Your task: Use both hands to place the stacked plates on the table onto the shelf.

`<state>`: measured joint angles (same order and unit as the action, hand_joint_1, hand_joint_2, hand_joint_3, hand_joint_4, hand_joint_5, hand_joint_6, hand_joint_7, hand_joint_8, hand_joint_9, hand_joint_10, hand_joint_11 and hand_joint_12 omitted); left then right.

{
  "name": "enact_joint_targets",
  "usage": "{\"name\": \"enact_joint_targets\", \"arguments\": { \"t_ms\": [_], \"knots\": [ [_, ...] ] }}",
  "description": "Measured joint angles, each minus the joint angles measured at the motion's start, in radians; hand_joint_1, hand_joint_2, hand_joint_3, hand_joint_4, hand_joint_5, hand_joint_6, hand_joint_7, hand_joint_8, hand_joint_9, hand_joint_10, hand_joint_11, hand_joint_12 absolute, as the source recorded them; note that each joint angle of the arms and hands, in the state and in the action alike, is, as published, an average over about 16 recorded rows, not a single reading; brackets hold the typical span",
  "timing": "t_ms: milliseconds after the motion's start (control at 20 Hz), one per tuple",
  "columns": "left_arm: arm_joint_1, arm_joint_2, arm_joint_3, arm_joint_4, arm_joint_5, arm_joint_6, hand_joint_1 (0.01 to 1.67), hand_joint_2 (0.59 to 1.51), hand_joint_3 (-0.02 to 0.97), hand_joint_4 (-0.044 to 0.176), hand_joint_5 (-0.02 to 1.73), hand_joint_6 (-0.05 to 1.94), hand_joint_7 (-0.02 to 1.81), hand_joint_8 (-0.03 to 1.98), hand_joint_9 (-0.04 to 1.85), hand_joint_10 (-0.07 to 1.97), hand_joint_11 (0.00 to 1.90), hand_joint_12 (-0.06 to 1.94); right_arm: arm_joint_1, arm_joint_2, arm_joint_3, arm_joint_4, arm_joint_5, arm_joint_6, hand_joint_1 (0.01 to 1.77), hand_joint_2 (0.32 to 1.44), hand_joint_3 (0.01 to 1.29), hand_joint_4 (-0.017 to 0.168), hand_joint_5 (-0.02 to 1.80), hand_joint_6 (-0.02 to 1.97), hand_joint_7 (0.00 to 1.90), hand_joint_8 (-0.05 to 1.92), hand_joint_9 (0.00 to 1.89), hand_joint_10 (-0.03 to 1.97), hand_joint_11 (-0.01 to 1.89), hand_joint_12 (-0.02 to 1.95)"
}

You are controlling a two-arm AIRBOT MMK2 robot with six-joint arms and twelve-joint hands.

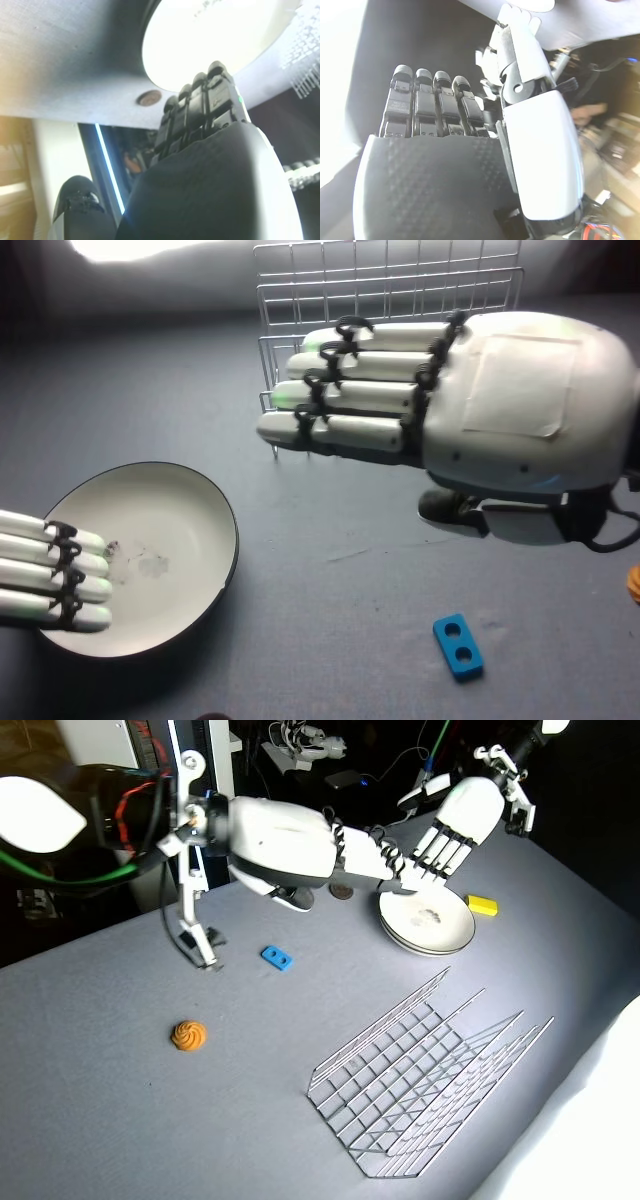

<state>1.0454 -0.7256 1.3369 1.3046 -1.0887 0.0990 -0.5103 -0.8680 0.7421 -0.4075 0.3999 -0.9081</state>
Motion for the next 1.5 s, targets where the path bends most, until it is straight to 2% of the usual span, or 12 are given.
{"name": "enact_joint_targets", "arguments": {
  "t_ms": [250,800,1150,1500],
  "knots": [
    [0.063,-0.019,0.004,-0.041,0.043,0.027,0.02,0.923,0.047,0.004,0.02,-0.02,0.02,-0.01,0.01,0.00,0.02,-0.02,0.011,-0.058,0.009,0.003,-0.043,-0.055,1.17,1.16,0.03,-0.002,0.02,0.02,0.02,0.01,0.02,0.01,0.02,0.13],
    [0.111,-0.048,0.034,-0.084,0.121,0.032,0.02,0.926,0.039,0.006,0.02,-0.01,0.01,-0.01,0.01,0.00,0.02,-0.02,0.016,-0.160,0.036,0.016,-0.115,-0.092,1.16,1.16,0.03,-0.002,0.03,0.02,0.02,0.01,0.02,0.01,0.02,0.13],
    [0.116,-0.066,0.053,-0.094,0.139,0.031,0.02,0.928,0.034,0.005,0.01,-0.01,0.01,-0.01,0.01,0.00,0.01,-0.02,0.014,-0.187,0.041,0.028,-0.153,-0.092,1.13,1.16,0.03,-0.002,0.04,0.02,0.02,0.01,0.02,0.01,0.02,0.12],
    [0.075,-0.091,0.050,-0.098,0.160,0.023,0.02,0.929,0.034,0.005,0.01,0.01,0.01,0.00,0.01,0.00,0.01,-0.01,0.010,-0.194,0.042,0.034,-0.179,-0.093,1.09,1.16,0.03,-0.002,0.06,0.02,0.02,0.01,0.02,0.01,0.02,0.11]
  ]
}}
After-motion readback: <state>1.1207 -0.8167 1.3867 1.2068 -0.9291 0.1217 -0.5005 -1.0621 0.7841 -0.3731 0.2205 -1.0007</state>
